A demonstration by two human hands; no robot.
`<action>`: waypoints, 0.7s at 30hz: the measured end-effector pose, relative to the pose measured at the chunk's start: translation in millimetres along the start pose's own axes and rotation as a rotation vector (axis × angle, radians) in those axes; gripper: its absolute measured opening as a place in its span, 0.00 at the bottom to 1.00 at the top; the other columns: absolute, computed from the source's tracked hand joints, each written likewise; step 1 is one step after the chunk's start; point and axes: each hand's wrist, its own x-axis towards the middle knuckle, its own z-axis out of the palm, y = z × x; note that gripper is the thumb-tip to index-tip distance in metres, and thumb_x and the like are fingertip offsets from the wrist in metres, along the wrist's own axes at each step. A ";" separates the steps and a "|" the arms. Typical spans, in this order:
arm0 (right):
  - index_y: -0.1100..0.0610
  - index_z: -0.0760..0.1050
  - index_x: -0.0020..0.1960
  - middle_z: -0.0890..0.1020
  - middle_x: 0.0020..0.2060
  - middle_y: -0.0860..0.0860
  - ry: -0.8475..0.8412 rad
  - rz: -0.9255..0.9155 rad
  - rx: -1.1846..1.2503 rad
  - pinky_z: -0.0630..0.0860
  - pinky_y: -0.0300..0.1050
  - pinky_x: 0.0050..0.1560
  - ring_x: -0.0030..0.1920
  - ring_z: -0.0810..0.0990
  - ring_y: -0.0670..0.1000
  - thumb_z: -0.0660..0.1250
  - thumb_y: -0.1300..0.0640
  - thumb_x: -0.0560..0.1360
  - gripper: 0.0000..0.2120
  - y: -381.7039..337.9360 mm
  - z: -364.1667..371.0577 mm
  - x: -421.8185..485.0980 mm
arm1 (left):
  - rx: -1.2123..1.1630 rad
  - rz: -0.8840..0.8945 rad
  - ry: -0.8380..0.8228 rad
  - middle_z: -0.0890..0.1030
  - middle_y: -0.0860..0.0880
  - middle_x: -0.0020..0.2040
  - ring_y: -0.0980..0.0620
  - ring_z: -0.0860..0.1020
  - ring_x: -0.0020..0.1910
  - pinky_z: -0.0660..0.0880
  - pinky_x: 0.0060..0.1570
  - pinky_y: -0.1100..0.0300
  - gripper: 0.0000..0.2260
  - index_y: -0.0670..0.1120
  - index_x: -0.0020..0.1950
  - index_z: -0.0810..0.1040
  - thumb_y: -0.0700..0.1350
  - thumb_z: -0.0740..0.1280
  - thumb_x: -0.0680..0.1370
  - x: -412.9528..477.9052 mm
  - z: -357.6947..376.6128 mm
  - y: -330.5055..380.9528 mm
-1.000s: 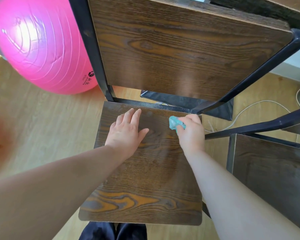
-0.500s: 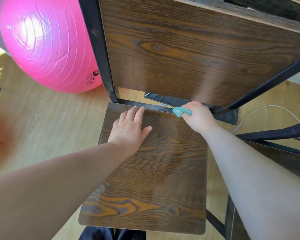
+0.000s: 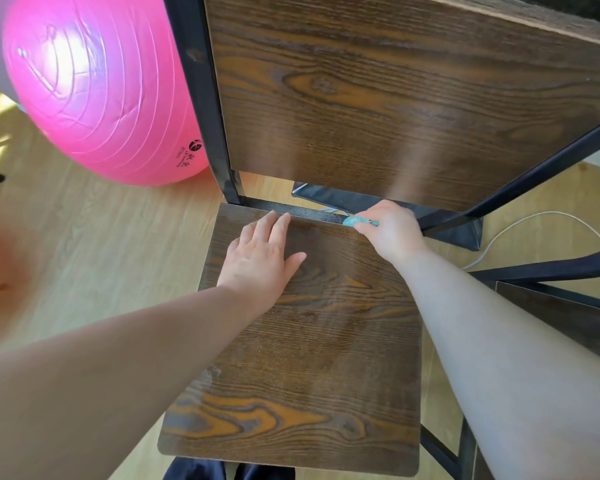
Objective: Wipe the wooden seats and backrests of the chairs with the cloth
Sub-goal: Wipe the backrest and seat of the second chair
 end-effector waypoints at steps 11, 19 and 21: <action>0.43 0.77 0.53 0.80 0.47 0.48 -0.046 0.025 0.075 0.67 0.43 0.37 0.47 0.74 0.51 0.65 0.50 0.77 0.06 13.4 0.4 7.8 | 0.118 0.027 0.058 0.51 0.50 0.79 0.48 0.50 0.78 0.51 0.75 0.51 0.30 0.51 0.79 0.46 0.62 0.49 0.81 15.1 15.8 -4.2; 0.48 0.79 0.58 0.82 0.53 0.51 -0.033 0.043 0.097 0.74 0.47 0.52 0.54 0.75 0.54 0.64 0.51 0.78 0.10 10.6 2.5 9.9 | 0.212 0.064 0.091 0.56 0.47 0.79 0.46 0.52 0.78 0.52 0.76 0.49 0.30 0.49 0.79 0.52 0.61 0.51 0.81 22.6 16.0 -14.0; 0.49 0.79 0.60 0.81 0.56 0.50 -0.022 0.057 0.081 0.72 0.45 0.53 0.56 0.75 0.53 0.63 0.51 0.79 0.12 9.8 5.4 10.9 | 0.239 0.071 0.093 0.57 0.47 0.78 0.46 0.53 0.77 0.52 0.76 0.49 0.29 0.48 0.79 0.54 0.61 0.52 0.81 16.7 17.3 -21.4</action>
